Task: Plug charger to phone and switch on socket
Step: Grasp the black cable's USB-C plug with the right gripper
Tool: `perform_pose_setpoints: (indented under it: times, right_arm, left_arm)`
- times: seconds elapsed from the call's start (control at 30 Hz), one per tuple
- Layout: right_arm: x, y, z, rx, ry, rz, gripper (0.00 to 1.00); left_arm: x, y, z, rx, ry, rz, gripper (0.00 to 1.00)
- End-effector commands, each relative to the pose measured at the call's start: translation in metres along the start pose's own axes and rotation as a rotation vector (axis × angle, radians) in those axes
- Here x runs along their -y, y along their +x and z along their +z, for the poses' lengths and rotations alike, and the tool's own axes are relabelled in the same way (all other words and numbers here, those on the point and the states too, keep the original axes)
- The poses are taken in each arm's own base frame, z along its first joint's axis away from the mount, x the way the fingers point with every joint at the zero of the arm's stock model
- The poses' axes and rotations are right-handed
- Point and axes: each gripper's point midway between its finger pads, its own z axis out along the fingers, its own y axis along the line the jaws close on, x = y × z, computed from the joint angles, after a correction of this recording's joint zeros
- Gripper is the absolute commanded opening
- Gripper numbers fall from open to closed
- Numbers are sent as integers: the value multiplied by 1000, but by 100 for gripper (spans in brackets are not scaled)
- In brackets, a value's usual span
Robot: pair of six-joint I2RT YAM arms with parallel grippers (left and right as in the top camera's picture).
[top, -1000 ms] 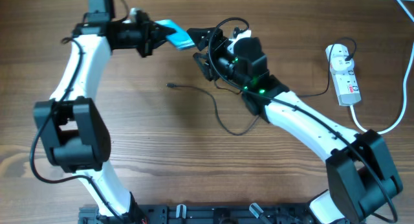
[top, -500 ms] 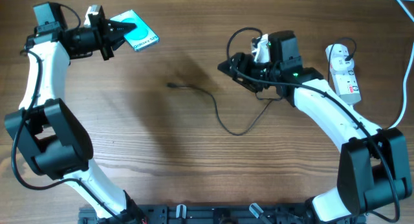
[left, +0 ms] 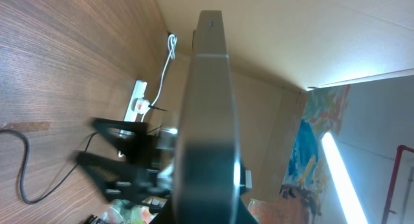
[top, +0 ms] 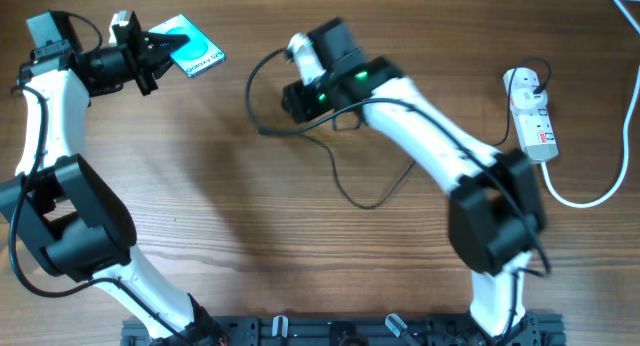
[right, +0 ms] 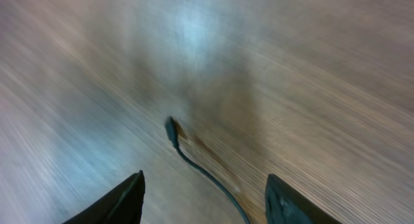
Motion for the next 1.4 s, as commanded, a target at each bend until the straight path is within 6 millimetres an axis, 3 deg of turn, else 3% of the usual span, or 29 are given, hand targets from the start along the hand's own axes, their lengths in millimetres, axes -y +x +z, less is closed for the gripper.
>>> perform_pose_setpoints:
  times: [0.0, 0.27, 0.67, 0.87, 1.23, 1.37]
  right_arm:
    - [6, 7, 28, -22, 34, -114, 58]
    - [-16, 17, 59, -20, -115, -313, 58]
    - [-24, 38, 85, -54, -222, -301, 57]
    - [-29, 34, 87, -31, -247, -281, 30]
    - [-30, 51, 104, -74, -292, -229, 29]
    - [-28, 44, 106, -58, -286, -132, 20]
  left_arm:
    - [17, 8, -6, -23, 41, -11, 4]
    - [14, 2, -12, 8, 28, -27, 4]
    - [14, 2, -12, 10, 26, -27, 4]
    - [13, 1, -12, 13, 23, -28, 4]
    - [11, -1, -12, 24, 13, -28, 4]
    - [11, 0, -12, 24, 13, -28, 4]
